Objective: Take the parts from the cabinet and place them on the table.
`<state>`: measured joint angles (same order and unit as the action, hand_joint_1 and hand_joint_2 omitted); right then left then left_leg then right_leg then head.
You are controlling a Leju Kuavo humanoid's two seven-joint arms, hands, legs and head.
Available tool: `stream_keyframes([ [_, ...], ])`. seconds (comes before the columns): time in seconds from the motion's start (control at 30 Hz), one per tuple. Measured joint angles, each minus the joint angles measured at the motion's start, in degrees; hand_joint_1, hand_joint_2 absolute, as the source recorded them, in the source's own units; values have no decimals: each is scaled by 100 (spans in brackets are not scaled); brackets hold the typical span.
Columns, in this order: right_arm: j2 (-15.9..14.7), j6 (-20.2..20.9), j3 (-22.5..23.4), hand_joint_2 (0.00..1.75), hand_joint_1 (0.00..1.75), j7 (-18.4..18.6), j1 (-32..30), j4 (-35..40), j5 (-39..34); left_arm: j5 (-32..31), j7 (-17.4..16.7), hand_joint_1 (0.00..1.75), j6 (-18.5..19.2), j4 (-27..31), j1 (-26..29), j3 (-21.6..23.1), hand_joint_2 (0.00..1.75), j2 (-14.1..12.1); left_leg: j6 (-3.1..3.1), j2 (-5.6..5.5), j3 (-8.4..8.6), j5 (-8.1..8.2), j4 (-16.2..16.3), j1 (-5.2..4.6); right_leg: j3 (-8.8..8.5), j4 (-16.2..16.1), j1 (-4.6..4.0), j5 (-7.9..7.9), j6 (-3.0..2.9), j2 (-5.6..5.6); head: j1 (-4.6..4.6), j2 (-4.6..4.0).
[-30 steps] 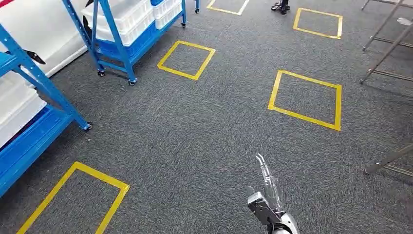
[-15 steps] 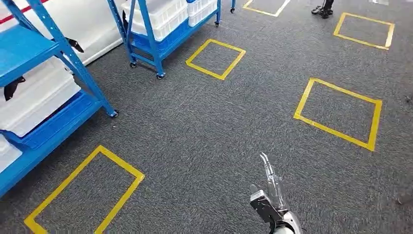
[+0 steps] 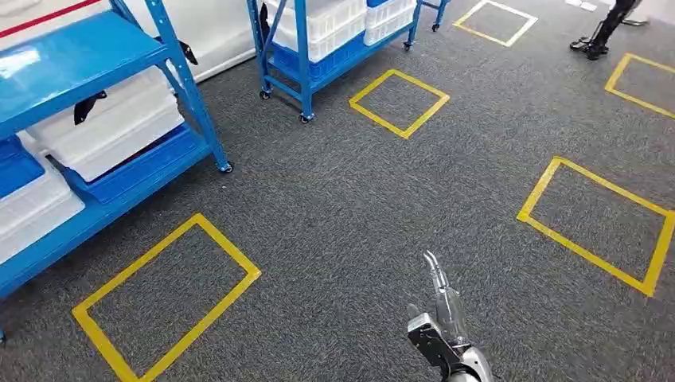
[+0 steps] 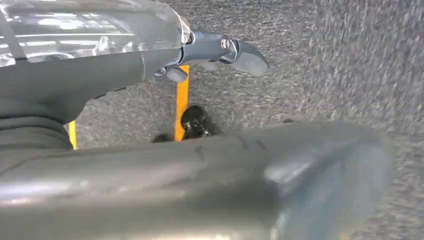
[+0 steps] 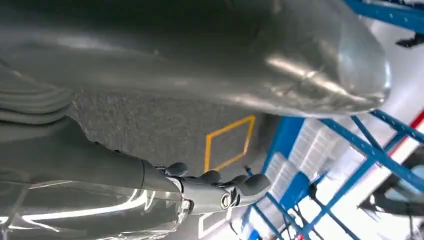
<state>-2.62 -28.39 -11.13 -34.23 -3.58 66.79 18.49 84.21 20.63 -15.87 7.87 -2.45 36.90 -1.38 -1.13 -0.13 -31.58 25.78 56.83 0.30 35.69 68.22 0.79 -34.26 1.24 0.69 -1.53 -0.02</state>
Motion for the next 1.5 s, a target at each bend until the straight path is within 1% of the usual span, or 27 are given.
stream_keyframes([
  [0.03, -31, -20, 0, 0, 0, 0, -64, 2, -7, 0, 4, 0, 11, 0, -7, -11, 0, 0, -9, -79, -12, -1, 3, -2, 246, 501, -2, -207, 2, -39, 0, 0],
  [0.1, -68, -48, 0, 0, 0, 4, -125, 4, -13, 0, 7, 0, 13, 0, 6, -31, 0, 0, -8, -226, -18, -2, 18, -4, 444, 838, 0, -187, 3, -55, 0, 0],
  [0.13, -74, -50, 0, 0, 0, 4, -137, 17, -13, 0, 4, 0, 13, 0, 17, -44, 0, 0, -3, -303, -12, 2, 32, -2, 339, 577, 1, 41, -5, -59, 0, 0],
  [0.2, -90, -57, 0, 0, 0, 4, -143, 57, -13, 0, 4, 0, 18, 0, 16, -50, 0, 7, 23, -446, -3, 19, 62, 5, -137, -445, 20, 609, -23, -152, 0, 0],
  [0.23, -105, -57, 0, 0, 0, 4, -144, 68, -13, 0, 4, 0, 26, 0, 16, -53, 0, 7, 47, -492, -24, 30, 79, 15, -290, -823, 53, 678, -34, -426, 0, 0],
  [0.27, -109, -59, 0, 0, 0, 13, -150, 70, -13, 0, 4, 0, 29, 0, 4, -53, 0, 7, 95, -555, -64, 39, 125, -16, -311, -876, 21, 638, -33, -529, 0, 0],
  [0.37, -120, -72, 0, 0, 0, 17, -192, 118, -13, 0, -9, 0, 29, 0, 35, -57, 0, 7, 201, -693, -114, -4, 68, 31, -292, -868, -15, 657, -122, -351, 0, 0],
  [0.4, -118, -72, 0, 0, 0, 22, -192, 162, -13, 2, -24, 0, 29, 0, 44, -57, 0, 0, 243, -751, -134, 11, 81, 19, -306, -932, 38, 687, -176, -273, 0, 0],
  [0.47, -114, -85, -4, 0, 0, 28, -203, 234, -11, 2, -31, 0, 33, 0, 33, -57, 0, 9, 274, -236, -294, 278, 470, 1, -337, -965, 24, 690, -253, -143, -7, 0],
  [0.57, -125, -116, -4, 0, 0, 81, -263, 245, -18, 2, -13, 0, 44, 0, 4, -57, 0, 4, 319, -47, -933, 863, 1791, 33, -339, -960, -15, 663, -292, 111, -4, 0],
  [0.6, -125, -125, -4, 0, 0, 83, -262, 243, -22, 2, -7, 0, 46, 0, 18, -57, 0, 4, 328, -28, -1007, 839, 1945, 36, -345, -959, -16, 654, -291, 188, -4, 0],
  [0.63, -127, -127, -4, 0, 0, 83, -262, 245, -31, 2, -2, 0, 46, 0, 31, -57, 0, 2, 326, -17, -917, 682, 1767, 36, -358, -959, -17, 645, -283, 251, -2, 0],
  [0.7, -131, -131, -4, 0, 0, 83, -263, 258, -79, 0, 18, 0, 61, 0, 34, -57, 0, -4, 291, 75, -422, 202, 833, 31, -403, -959, -17, 619, -257, 372, -4, 0],
  [0.73, -136, -135, -4, 0, 0, 81, -263, 264, -101, 0, 31, 0, 66, 0, 30, -57, 0, -15, 238, 301, -125, 5, 297, 8, -435, -960, -27, 604, -241, 430, -2, 0],
  [0.77, -149, -140, -4, 0, 0, 81, -271, 273, -129, 0, 31, 0, 70, 0, 17, -57, 0, -22, 202, 494, -46, 80, 89, -62, -448, -945, -66, 576, -201, 485, -2, 0],
  [0.9, -195, -157, -26, 0, 0, 63, -260, 278, -227, 0, 17, 0, 88, 0, 40, -57, 0, -42, 88, 199, -71, 20, 30, -45, -530, -982, -77, 546, -79, 712, -2, 0],
  [0.97, -206, -168, -37, 0, 0, 52, -258, 293, -227, 2, 2, 0, 103, 0, 36, -57, 0, -42, 25, 109, 6, -37, -27, 9, -452, -731, -25, 338, -25, 252, 2, 0],
  [1.0, -210, -168, -39, 0, 0, 52, -273, 293, -232, 2, 0, 0, 109, 0, 22, -57, 0, -42, 3, 45, -10, -53, -26, 8, -248, -303, -10, 76, -9, 48, 4, 0],
  [1.07, -236, -175, -42, 0, 0, 55, -314, 282, -275, 2, -2, 0, 114, 0, 15, -57, 0, -42, -8, -99, -36, -60, -20, 4, 194, 567, 3, -281, 16, -46, 4, 0],
  [1.1, -236, -181, -55, 0, 0, 55, -317, 271, -293, 0, 2, 0, 112, 0, 19, -57, 0, -44, -7, -187, -38, -60, -14, 3, 343, 803, 3, -275, 22, -50, 2, 0],
  [1.13, -236, -199, -68, 0, 0, 55, -317, 260, -330, 0, 31, 0, 103, 0, 23, -57, 0, -44, -5, -256, -30, -59, -10, 3, 328, 714, 7, -132, 25, -50, 4, 0],
  [1.23, -278, -118, -81, 0, 0, -31, -327, 240, -867, 0, 127, 0, 120, 0, 25, -57, 0, -44, 40, -405, -2, -13, 43, 13, -243, -640, 34, 718, 6, -102, 4, 0],
  [1.27, -302, -100, -81, 0, 0, -64, -334, 238, -1068, 0, 151, 0, 147, 0, 33, -57, 0, -50, 78, -449, -16, 9, 76, -15, -320, -849, 26, 641, -19, -197, 4, 0],
  [1.4, -343, -125, -85, 0, 0, -144, -388, 234, -1261, 0, 173, 0, 168, 0, 66, -57, 0, -83, 209, -484, -82, 26, 58, 2, -298, -894, -11, 659, -137, -184, 2, 0],
  [1.43, -345, -111, -85, 0, 0, -168, -377, 232, -1310, 0, 188, 0, 162, 0, 67, -57, 0, -103, 244, -429, -69, 68, 99, 2, -320, -943, 34, 683, -191, -162, 2, 0],
  [1.47, -391, -64, -85, 0, 0, -235, -370, 216, -1445, 0, 218, 0, 162, 0, 58, -55, 0, -98, 263, -209, -125, 180, 273, -3, -341, -953, 33, 670, -228, -149, 2, 0],
  [1.5, -435, -26, -87, 0, 0, -288, -373, 190, -1566, 0, 242, 0, 160, 0, 44, -55, 0, -98, 278, -118, -253, 344, 541, 0, -349, -953, 33, 661, -249, -127, 0, 0],
])
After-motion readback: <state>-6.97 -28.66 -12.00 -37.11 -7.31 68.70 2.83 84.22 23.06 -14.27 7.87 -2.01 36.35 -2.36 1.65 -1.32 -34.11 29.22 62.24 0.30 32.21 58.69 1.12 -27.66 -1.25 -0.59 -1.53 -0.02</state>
